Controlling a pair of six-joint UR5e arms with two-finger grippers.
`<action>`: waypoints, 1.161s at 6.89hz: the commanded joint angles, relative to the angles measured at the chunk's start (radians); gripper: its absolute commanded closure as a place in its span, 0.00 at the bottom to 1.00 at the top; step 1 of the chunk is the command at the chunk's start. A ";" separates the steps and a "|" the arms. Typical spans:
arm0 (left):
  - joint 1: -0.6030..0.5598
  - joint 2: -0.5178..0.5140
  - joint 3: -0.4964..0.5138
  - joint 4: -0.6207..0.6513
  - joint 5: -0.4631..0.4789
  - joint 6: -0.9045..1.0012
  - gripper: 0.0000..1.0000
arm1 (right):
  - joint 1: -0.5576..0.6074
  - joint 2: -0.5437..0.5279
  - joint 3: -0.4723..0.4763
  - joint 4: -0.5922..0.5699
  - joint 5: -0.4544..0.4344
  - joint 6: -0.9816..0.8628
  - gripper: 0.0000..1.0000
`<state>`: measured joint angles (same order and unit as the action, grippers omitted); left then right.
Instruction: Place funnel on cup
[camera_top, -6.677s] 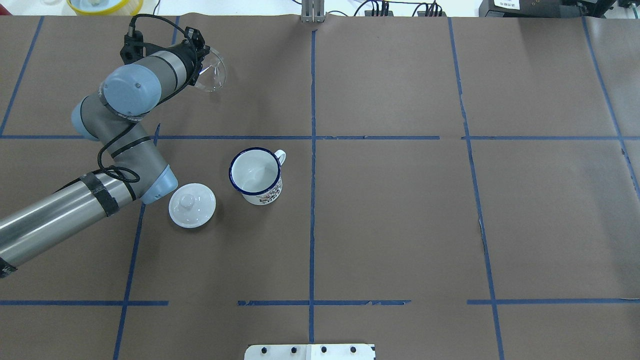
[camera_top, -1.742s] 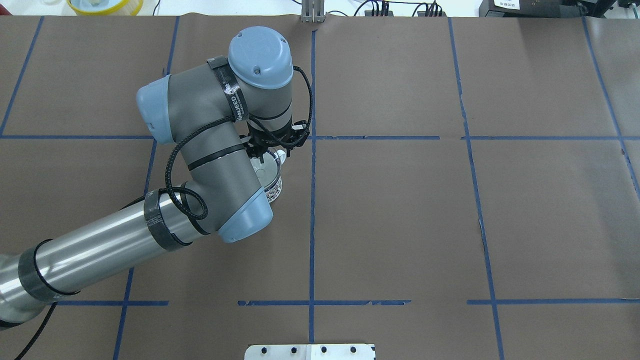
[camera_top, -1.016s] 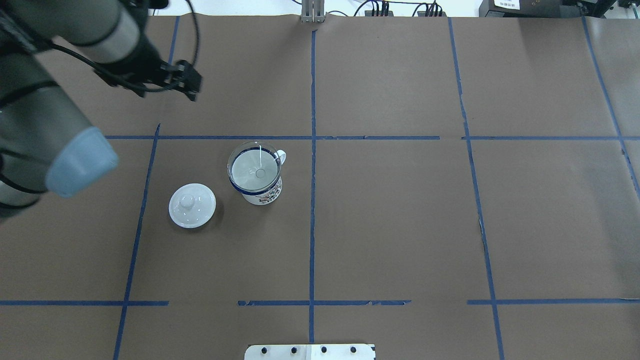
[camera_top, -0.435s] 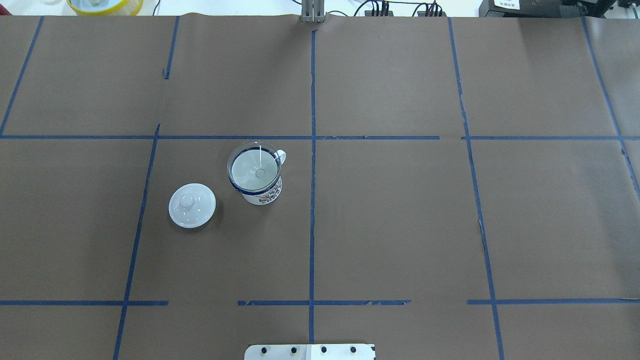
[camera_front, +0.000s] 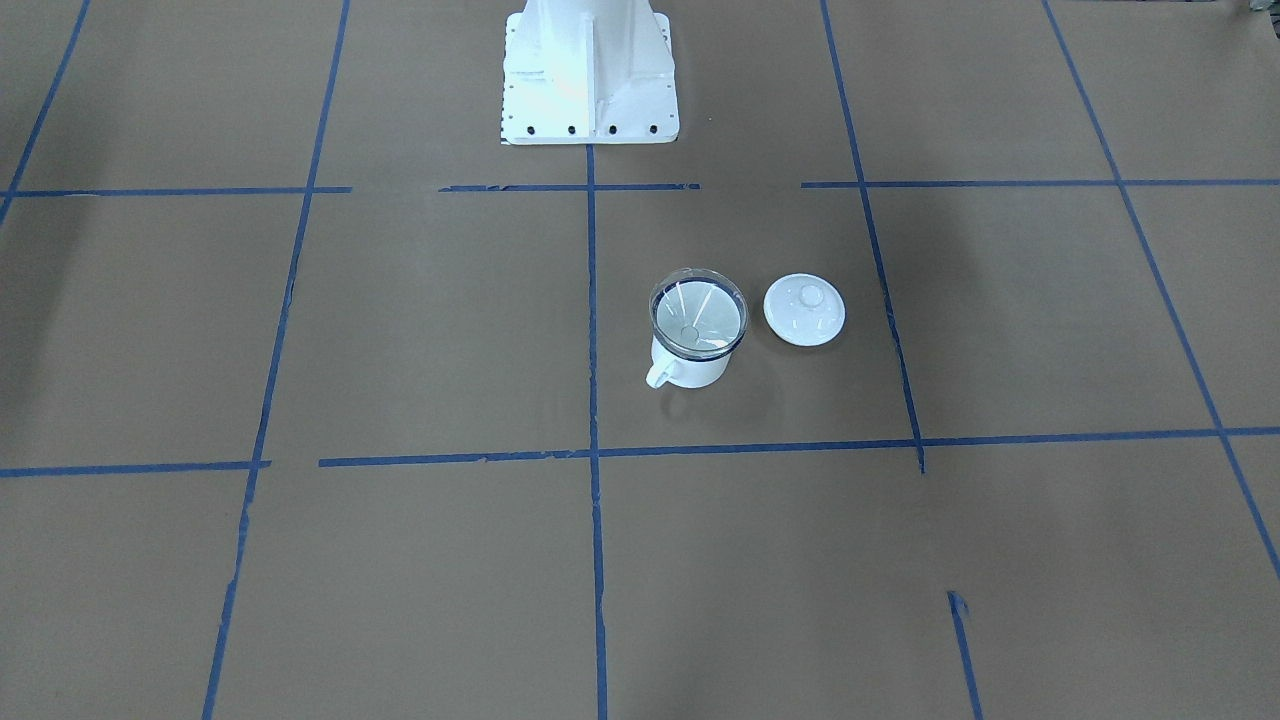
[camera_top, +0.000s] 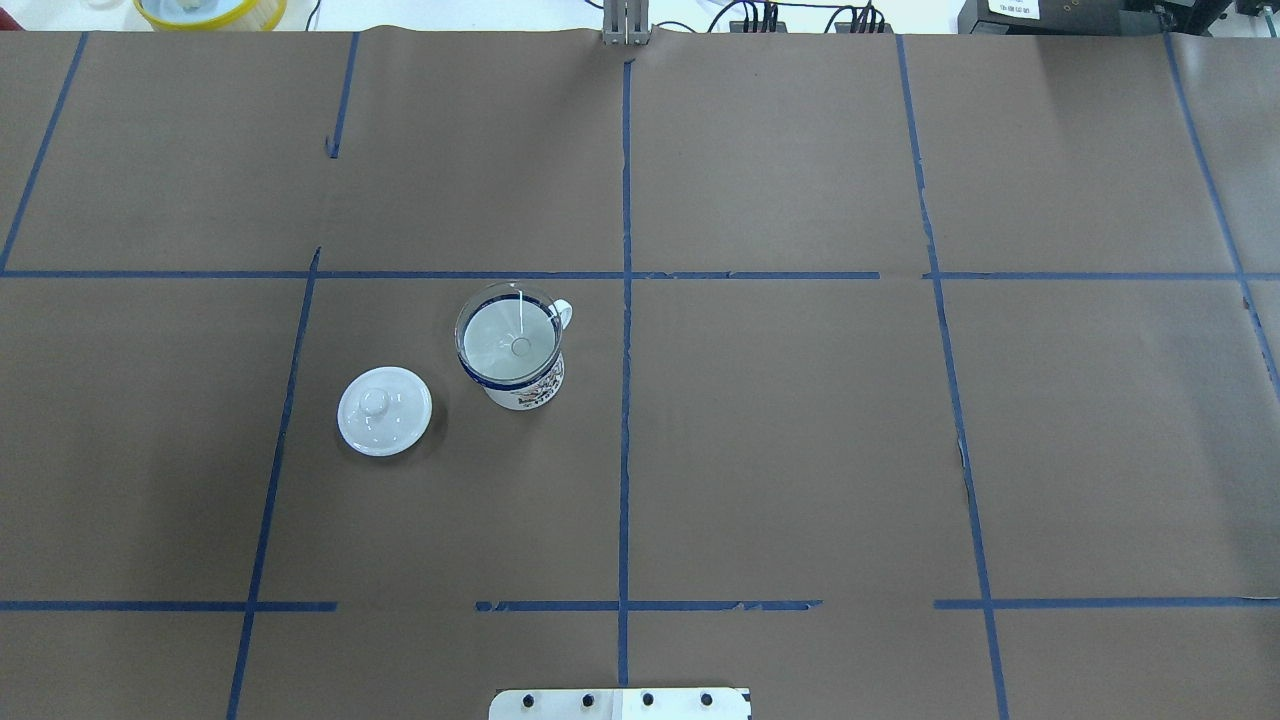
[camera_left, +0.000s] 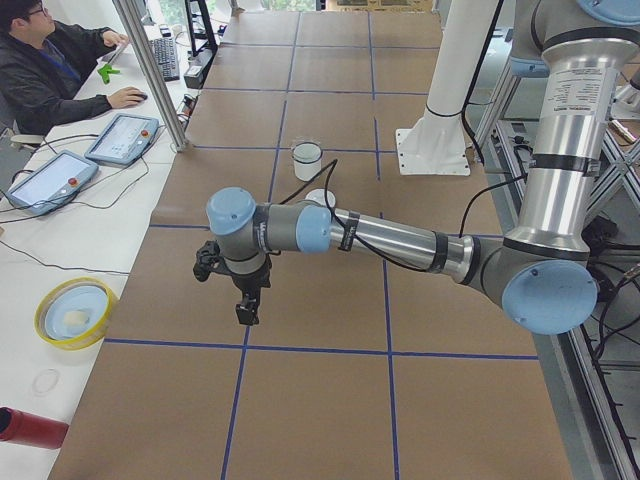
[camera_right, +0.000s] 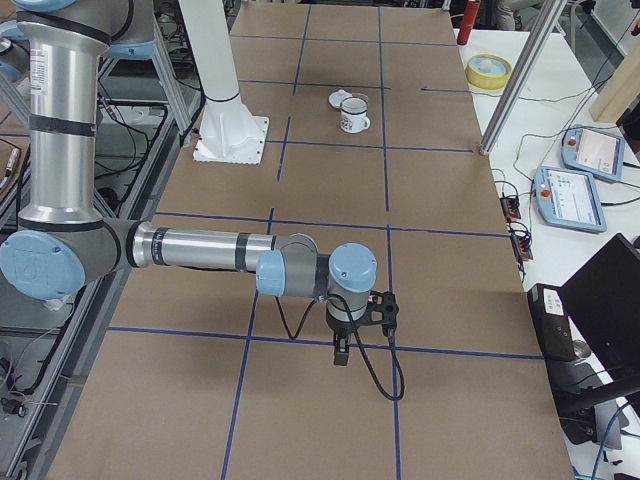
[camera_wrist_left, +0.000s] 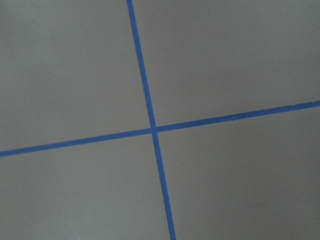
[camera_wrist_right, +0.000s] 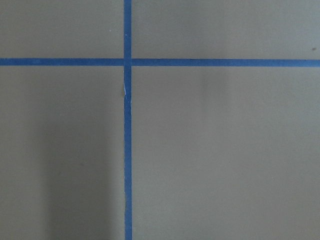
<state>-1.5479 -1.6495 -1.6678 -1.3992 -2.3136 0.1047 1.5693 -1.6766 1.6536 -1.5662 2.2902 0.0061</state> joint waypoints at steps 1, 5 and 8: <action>-0.061 0.094 0.008 -0.087 -0.088 0.012 0.00 | 0.000 0.000 0.000 0.000 0.000 0.000 0.00; -0.063 0.102 0.040 -0.106 -0.128 0.000 0.00 | 0.000 0.000 0.000 0.000 0.000 0.000 0.00; -0.064 0.102 0.036 -0.104 -0.125 -0.002 0.00 | 0.000 0.000 0.000 0.000 0.000 0.000 0.00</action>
<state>-1.6120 -1.5475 -1.6352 -1.5032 -2.4392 0.1032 1.5692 -1.6767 1.6536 -1.5662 2.2903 0.0061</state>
